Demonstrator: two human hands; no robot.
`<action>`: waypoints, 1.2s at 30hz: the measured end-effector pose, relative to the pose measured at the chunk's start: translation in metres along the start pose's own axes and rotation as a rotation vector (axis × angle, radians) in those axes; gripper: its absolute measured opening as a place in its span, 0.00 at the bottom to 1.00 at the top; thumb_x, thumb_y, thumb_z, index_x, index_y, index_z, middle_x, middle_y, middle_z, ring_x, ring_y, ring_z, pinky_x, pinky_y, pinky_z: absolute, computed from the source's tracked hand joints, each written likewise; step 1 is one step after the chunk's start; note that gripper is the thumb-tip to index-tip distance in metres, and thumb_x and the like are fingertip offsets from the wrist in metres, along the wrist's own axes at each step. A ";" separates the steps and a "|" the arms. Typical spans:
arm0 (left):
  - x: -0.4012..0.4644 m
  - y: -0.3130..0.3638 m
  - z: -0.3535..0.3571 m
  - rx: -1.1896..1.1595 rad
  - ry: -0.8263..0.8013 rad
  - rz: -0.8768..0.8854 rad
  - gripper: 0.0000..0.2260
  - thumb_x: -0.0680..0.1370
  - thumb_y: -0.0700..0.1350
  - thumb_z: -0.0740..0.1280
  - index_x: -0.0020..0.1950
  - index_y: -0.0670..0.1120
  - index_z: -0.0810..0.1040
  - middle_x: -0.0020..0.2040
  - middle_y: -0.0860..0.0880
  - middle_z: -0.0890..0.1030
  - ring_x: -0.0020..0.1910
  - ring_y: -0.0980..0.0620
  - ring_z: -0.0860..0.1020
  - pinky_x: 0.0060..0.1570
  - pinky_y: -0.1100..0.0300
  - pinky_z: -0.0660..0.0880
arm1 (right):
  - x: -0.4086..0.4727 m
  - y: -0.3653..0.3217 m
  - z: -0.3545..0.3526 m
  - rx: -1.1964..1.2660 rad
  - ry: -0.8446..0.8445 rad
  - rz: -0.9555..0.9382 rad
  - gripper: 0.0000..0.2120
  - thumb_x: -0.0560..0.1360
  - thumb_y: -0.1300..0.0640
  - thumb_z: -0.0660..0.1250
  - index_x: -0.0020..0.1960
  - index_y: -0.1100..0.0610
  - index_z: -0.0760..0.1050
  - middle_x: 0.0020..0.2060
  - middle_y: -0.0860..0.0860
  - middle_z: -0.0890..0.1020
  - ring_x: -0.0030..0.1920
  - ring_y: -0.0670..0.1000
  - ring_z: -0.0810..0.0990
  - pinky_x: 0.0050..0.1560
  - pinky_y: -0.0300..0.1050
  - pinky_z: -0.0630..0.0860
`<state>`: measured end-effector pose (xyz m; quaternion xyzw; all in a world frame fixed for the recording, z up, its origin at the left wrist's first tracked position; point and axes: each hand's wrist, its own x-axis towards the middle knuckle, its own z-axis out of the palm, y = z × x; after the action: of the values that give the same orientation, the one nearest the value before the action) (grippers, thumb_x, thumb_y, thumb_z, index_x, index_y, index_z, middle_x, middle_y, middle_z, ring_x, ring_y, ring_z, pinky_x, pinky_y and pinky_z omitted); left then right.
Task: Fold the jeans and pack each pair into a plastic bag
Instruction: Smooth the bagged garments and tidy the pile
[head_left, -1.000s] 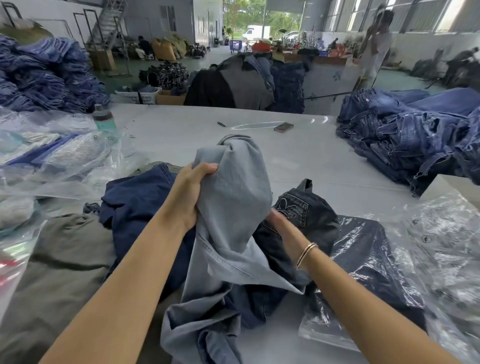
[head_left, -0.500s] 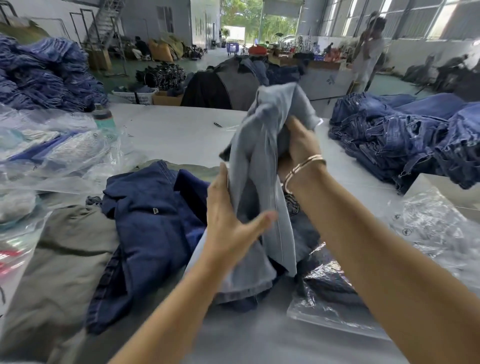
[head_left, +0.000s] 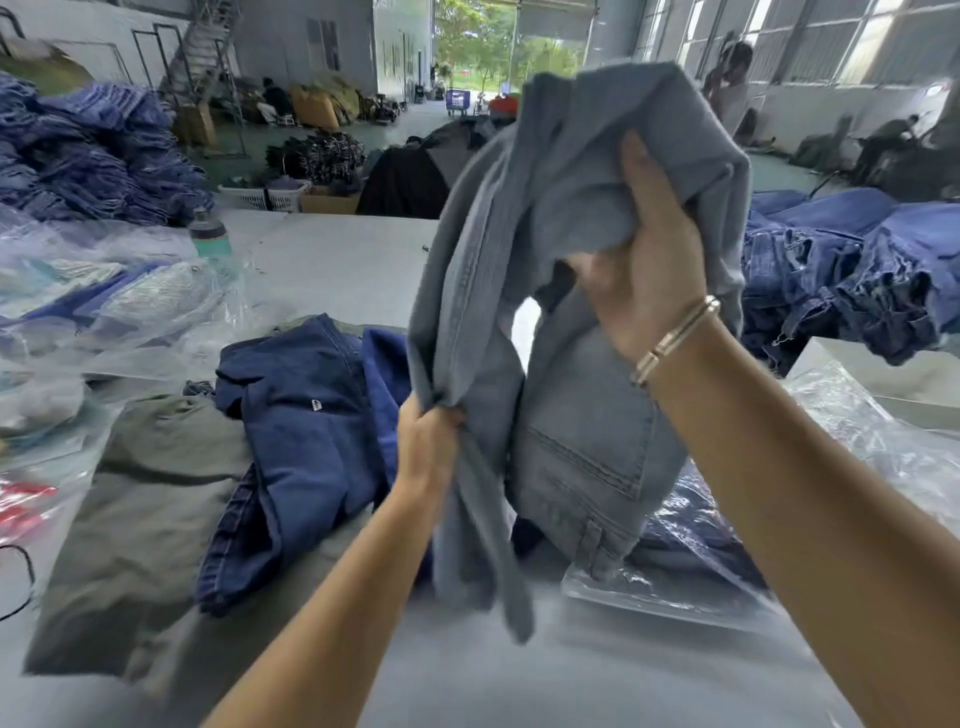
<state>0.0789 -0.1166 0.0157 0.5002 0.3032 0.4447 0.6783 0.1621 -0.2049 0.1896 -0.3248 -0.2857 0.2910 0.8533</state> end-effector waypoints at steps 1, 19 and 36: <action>-0.001 0.003 -0.009 0.013 -0.010 -0.048 0.09 0.56 0.37 0.59 0.33 0.44 0.74 0.26 0.49 0.73 0.27 0.51 0.70 0.27 0.63 0.66 | -0.003 -0.003 -0.011 -0.059 0.029 -0.019 0.13 0.78 0.58 0.63 0.58 0.64 0.75 0.54 0.60 0.80 0.55 0.58 0.79 0.64 0.56 0.73; -0.042 -0.149 -0.113 1.700 -0.461 -0.218 0.27 0.76 0.60 0.62 0.71 0.51 0.59 0.66 0.48 0.72 0.63 0.45 0.73 0.59 0.49 0.69 | -0.090 0.132 -0.284 -1.330 0.331 0.819 0.13 0.80 0.53 0.59 0.49 0.61 0.77 0.49 0.60 0.81 0.53 0.60 0.77 0.57 0.52 0.72; -0.024 -0.140 -0.088 1.166 -0.330 -0.155 0.16 0.80 0.56 0.57 0.38 0.48 0.70 0.40 0.49 0.80 0.45 0.45 0.78 0.47 0.53 0.73 | -0.056 0.055 -0.273 -0.053 0.807 0.572 0.59 0.52 0.22 0.67 0.74 0.53 0.61 0.69 0.56 0.69 0.70 0.61 0.65 0.66 0.74 0.54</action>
<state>0.0357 -0.1173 -0.1452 0.8280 0.4230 0.0715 0.3610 0.2922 -0.3148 -0.0379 -0.4986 0.1607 0.3573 0.7733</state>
